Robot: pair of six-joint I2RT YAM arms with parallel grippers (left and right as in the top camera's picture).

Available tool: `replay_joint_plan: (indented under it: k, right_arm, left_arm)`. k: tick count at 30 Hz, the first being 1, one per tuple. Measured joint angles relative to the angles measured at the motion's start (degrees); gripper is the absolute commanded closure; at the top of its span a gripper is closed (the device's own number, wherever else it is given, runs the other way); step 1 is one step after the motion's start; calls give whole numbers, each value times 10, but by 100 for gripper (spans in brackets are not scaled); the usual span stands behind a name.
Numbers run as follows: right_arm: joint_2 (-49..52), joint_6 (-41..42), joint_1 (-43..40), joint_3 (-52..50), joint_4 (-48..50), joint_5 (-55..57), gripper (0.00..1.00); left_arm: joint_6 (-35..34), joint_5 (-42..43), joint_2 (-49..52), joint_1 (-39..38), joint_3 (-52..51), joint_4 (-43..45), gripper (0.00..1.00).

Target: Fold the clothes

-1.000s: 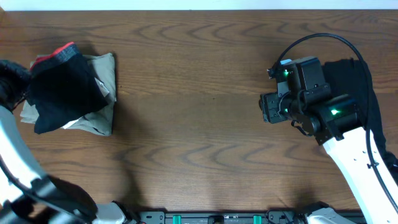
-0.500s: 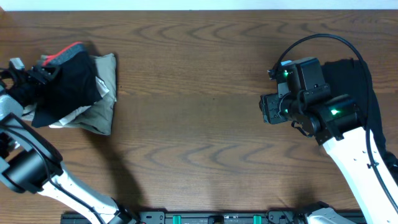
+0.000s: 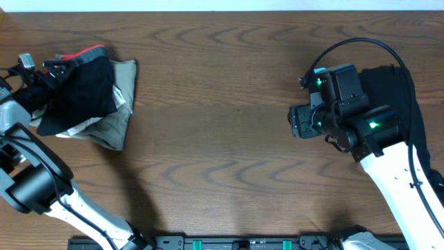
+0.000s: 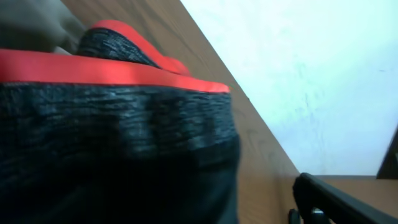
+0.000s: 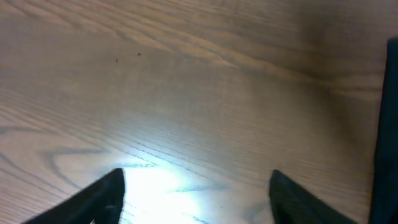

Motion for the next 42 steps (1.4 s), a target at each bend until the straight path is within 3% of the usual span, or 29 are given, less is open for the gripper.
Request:
replay_joint_plan:
  k: [7, 13, 20, 24, 30, 36, 42]
  right_arm:
    - [0, -3, 0, 0, 20, 1, 1]
    - [0, -7, -1, 0, 48, 4, 1]
    - [13, -7, -38, 0, 85, 16, 1]
    - [26, -7, -64, 0, 114, 19, 1]
    - [41, -7, -73, 0, 129, 27, 1]
    - [35, 1, -73, -1, 69, 30, 1]
    - [-85, 24, -68, -50, 78, 54, 1]
  left_arm:
    - [47, -89, -185, -49, -16, -102, 2]
    - [97, -196, -336, -182, -12, -186, 2]
    - [129, -344, -360, -376, -12, -287, 2]
    - [135, -434, -354, -442, -12, -301, 2]
    - [135, -507, -353, -474, -12, -320, 2]
    - [134, -529, -355, -473, -12, -402, 2]
    - [135, -534, -431, -473, -57, -408, 2]
